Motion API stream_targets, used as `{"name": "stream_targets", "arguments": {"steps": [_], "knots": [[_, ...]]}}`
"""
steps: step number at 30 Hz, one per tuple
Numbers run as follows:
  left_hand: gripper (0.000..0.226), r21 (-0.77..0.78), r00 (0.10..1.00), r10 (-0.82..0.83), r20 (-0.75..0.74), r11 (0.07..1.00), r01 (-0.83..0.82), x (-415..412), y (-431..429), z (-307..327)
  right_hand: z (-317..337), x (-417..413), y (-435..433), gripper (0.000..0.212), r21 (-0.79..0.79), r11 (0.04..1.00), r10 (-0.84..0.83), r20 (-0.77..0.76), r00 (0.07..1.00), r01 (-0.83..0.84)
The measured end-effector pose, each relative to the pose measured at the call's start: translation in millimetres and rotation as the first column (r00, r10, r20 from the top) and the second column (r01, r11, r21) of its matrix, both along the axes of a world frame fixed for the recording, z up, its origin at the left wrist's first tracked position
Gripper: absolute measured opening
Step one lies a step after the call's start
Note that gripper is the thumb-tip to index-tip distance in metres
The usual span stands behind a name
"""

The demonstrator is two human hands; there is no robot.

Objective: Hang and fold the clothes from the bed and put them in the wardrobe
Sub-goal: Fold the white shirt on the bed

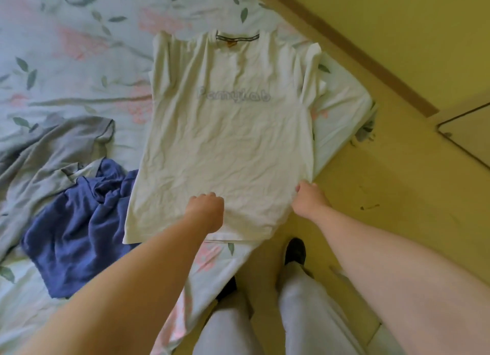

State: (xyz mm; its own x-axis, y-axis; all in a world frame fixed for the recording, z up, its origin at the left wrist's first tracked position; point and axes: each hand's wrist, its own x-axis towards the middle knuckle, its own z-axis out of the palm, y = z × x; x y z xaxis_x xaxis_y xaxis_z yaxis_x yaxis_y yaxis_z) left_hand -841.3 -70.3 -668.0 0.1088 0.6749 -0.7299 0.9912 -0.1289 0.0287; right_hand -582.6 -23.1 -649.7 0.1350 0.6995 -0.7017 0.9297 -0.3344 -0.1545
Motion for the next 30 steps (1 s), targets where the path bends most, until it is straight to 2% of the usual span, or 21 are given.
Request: {"name": "stream_targets", "arguments": {"steps": [5,8,10,12,16,18,21,26,28,30], "knots": [[0.04,0.065,0.992,0.08,0.1,0.994,-0.087,48,119,5,3,41,121,0.032,0.086,0.985,-0.143,-0.09,0.986,0.151],[0.042,0.114,0.971,0.146,0.188,0.979,-0.169,91,203,-2,-13,67,200,0.026,0.126,0.935,-0.304,-0.203,0.931,0.333],[0.042,0.17,0.945,0.206,0.252,0.952,-0.253,123,267,-10,-32,82,251,0.018,0.104,0.873,-0.435,-0.276,0.857,0.477],[0.042,0.24,0.918,0.237,0.317,0.917,-0.319,154,333,-18,-52,94,293,0.027,0.028,0.783,-0.578,-0.337,0.743,0.622],[0.044,0.343,0.923,0.184,0.339,0.889,-0.303,205,457,-34,-83,109,344,0.035,-0.104,0.646,-0.723,-0.403,0.561,0.757],[0.045,0.34,0.931,0.19,0.312,0.892,-0.297,223,505,-44,-92,110,358,0.039,-0.124,0.623,-0.726,-0.459,0.512,0.772],[0.05,0.29,0.94,0.247,0.236,0.905,-0.311,237,545,-61,-99,105,368,0.054,-0.162,0.667,-0.685,-0.517,0.513,0.727],[0.053,0.182,0.942,0.292,0.162,0.93,-0.32,252,567,-74,-106,109,377,0.023,-0.267,0.731,-0.662,-0.501,0.558,0.628],[0.046,0.168,0.926,0.344,0.156,0.914,-0.368,257,574,-72,-104,113,376,0.023,-0.313,0.728,-0.675,-0.481,0.559,0.609],[0.036,0.158,0.922,0.371,0.115,0.909,-0.385,262,581,-70,-106,117,375,0.029,-0.293,0.742,-0.66,-0.471,0.584,0.602]]}}
